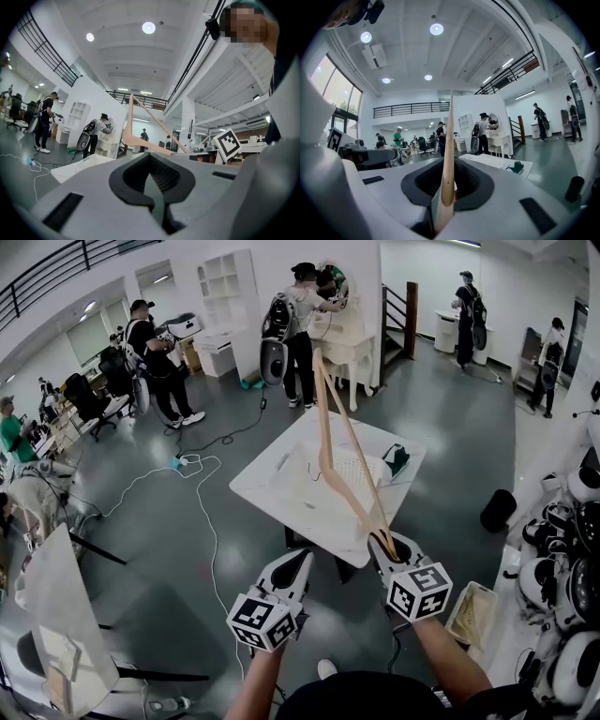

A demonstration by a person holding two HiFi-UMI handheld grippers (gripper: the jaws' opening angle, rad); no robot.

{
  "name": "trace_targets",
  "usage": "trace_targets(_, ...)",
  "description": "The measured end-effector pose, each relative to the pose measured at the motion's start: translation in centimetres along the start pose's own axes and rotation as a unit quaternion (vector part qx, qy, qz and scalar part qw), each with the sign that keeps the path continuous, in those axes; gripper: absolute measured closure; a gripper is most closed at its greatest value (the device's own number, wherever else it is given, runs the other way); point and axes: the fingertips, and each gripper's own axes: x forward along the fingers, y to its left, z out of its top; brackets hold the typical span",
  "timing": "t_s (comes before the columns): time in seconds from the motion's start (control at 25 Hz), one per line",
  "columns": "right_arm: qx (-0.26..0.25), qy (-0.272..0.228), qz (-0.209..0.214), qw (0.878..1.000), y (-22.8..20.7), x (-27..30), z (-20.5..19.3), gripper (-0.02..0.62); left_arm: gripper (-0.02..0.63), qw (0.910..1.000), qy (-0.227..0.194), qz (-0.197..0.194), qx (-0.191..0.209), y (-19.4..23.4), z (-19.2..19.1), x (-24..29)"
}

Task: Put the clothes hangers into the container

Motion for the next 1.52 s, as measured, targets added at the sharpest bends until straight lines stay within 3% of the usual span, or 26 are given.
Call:
trace_targets(0.84,-0.005,0.005,-0.020,1.000,0.9,4.4,-0.1,0.532,0.603,0.9997,0.000,-0.022,-0.009,4.8,-0.3,1.0)
trace_targets(1.52,-0.001,0.015,-0.022,1.000,-1.3,5.0,-0.2,0.532,0.603,0.9996,0.004,-0.019,-0.021,4.5,-1.0,2.9)
